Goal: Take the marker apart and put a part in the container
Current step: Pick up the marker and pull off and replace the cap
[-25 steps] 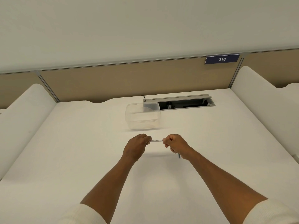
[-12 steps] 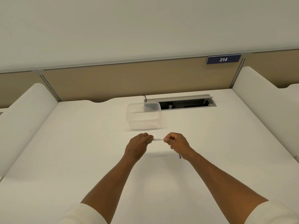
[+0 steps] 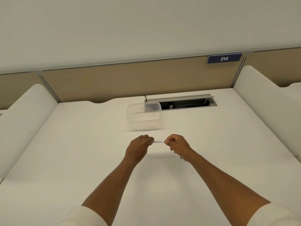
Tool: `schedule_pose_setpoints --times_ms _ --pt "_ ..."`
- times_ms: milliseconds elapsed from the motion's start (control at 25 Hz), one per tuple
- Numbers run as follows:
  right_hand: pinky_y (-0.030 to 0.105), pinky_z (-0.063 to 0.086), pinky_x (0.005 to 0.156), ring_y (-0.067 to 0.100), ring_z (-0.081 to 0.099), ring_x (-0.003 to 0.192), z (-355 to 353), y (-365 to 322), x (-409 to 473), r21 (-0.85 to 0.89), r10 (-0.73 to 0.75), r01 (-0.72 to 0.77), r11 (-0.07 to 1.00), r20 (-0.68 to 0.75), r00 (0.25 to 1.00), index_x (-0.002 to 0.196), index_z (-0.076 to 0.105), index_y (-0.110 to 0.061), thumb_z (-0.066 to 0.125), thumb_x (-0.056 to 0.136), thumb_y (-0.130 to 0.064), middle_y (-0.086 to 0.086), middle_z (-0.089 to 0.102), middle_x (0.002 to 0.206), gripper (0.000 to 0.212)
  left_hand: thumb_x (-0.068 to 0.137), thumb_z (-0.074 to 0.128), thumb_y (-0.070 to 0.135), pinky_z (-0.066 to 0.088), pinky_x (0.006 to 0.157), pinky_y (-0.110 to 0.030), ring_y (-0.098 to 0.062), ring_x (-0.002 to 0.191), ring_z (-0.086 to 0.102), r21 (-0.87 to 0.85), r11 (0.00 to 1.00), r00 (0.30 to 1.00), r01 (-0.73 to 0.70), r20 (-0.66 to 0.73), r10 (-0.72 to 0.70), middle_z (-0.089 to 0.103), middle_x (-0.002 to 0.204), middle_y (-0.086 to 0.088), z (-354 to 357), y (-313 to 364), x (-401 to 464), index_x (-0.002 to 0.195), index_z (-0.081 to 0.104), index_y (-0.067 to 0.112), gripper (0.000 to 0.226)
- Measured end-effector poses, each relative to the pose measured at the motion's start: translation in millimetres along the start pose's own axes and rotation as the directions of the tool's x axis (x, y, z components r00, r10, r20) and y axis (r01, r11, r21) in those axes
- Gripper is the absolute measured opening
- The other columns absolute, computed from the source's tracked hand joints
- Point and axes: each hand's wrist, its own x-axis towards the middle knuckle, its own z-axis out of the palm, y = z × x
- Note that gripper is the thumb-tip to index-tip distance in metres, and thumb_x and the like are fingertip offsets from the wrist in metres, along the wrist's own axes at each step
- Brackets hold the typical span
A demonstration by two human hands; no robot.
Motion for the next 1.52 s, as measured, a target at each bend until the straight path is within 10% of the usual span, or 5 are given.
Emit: schedule_pose_setpoints --times_ms 200,480,680,1320,1520 --pt "0.021 0.036 0.043 0.011 0.051 0.049 0.2 -3.0 0.7 -0.03 0.068 -0.068 0.997 0.024 0.997 0.066 0.068 -0.017 0.058 0.091 -0.049 -0.005 0.06 0.058 0.042 0.095 0.052 0.009 0.041 0.055 -0.033 -0.02 0.077 0.051 0.012 1.0 1.0 -0.001 -0.01 0.001 0.059 0.085 0.005 -1.2 -1.6 0.8 0.098 0.059 0.023 0.016" --pt "0.015 0.037 0.043 0.012 0.052 0.058 -0.6 1.3 -1.2 0.025 -0.023 0.022 0.999 0.015 1.0 0.077 0.069 -0.019 0.068 0.089 -0.027 -0.012 0.06 0.063 0.014 0.094 0.052 0.009 0.044 0.056 -0.034 -0.02 0.077 0.051 0.016 1.0 1.0 0.015 0.001 -0.015 0.058 0.085 0.007 0.7 -2.5 -2.3 0.096 0.058 0.024 0.016" --pt "0.023 0.036 0.045 0.012 0.051 0.05 0.4 -2.1 -0.1 -0.009 0.078 -0.078 0.997 0.021 0.997 0.063 0.067 -0.019 0.056 0.092 -0.047 -0.005 0.06 0.056 0.042 0.094 0.051 0.009 0.042 0.056 -0.032 -0.019 0.077 0.051 -0.005 1.0 1.0 0.01 -0.008 -0.01 0.058 0.084 0.006 -0.6 1.7 -1.1 0.096 0.059 0.024 0.016" --pt "0.022 0.044 0.046 0.008 0.057 0.054 0.8 3.1 -4.0 0.038 -0.041 0.041 0.998 0.001 0.999 0.083 0.065 -0.018 0.065 0.088 -0.029 -0.004 0.061 0.076 0.012 0.096 0.05 0.012 0.048 0.061 -0.036 -0.021 0.081 0.053 -0.008 1.0 1.0 0.01 0.005 -0.01 0.06 0.089 0.004 -4.5 4.7 -6.2 0.099 0.06 0.023 0.016" --pt "0.023 0.042 0.045 0.013 0.054 0.049 1.2 1.6 -6.2 0.041 0.076 -0.078 0.996 0.041 0.996 0.069 0.066 -0.015 0.056 0.091 -0.049 -0.002 0.06 0.06 0.042 0.096 0.05 0.013 0.048 0.06 -0.036 -0.021 0.08 0.053 -0.005 1.0 1.0 0.0 -0.001 0.0 0.06 0.087 0.004 -6.6 6.5 -7.8 0.099 0.06 0.023 0.014"
